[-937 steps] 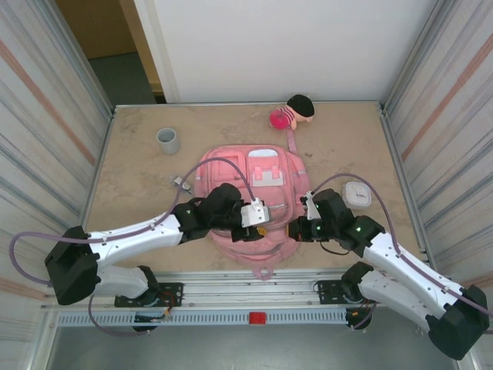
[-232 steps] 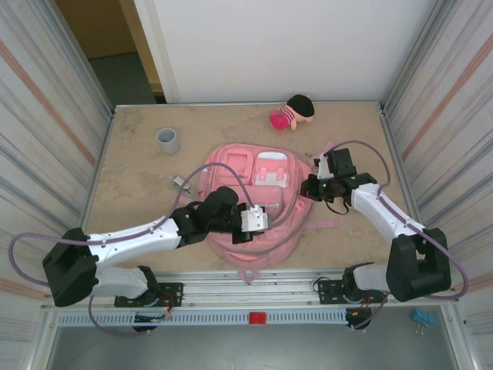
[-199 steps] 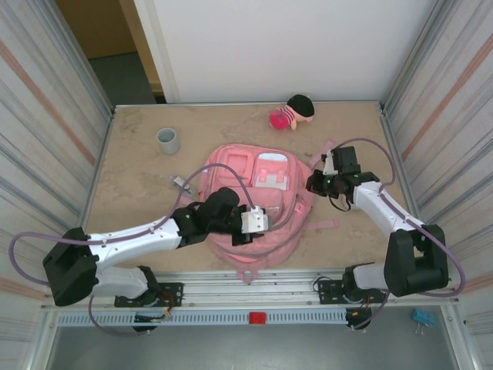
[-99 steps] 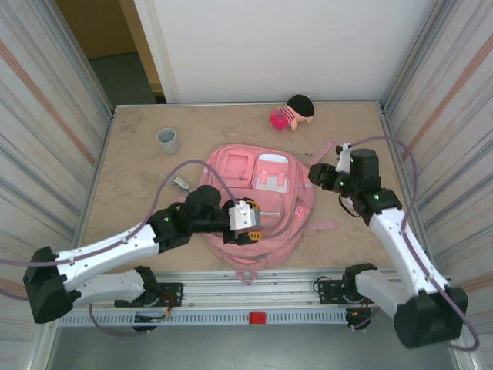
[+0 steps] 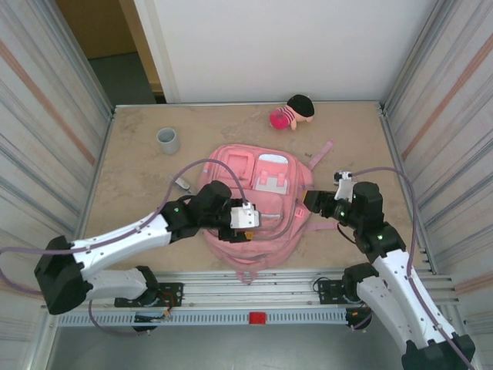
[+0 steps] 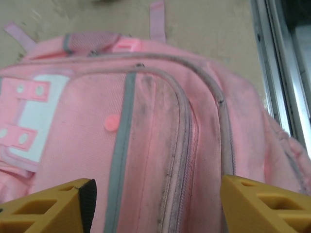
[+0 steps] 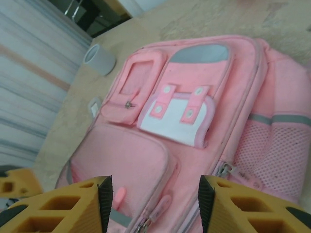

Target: Pack books, pencil case, and school supplies into a backpack

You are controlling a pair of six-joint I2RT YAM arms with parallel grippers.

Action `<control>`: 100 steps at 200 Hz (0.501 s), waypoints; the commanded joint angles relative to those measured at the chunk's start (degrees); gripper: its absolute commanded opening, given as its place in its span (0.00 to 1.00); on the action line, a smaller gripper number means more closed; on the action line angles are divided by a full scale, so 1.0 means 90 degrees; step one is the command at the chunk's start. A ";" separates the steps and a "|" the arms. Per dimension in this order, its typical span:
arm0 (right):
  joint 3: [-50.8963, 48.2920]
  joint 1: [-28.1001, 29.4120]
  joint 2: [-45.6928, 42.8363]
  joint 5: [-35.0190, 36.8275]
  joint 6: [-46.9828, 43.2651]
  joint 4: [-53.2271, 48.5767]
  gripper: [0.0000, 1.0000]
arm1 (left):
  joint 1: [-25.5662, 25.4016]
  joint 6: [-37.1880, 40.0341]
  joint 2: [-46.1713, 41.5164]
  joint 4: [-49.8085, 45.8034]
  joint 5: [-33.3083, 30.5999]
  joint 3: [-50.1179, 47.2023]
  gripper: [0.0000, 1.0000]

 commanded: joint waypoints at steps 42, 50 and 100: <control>-0.0461 0.0089 -0.0620 -0.0160 0.0180 0.0046 0.54 | 0.0023 0.0503 0.0650 0.0092 -0.0635 0.0262 0.67; -0.0489 0.0089 -0.0652 -0.0152 0.0183 0.0038 0.54 | 0.0023 0.0523 0.0683 0.0176 -0.0807 0.0235 0.66; -0.0608 0.0089 -0.0735 -0.0204 0.0182 0.0155 0.56 | 0.0032 0.0651 0.0759 0.0464 -0.1033 0.0085 0.63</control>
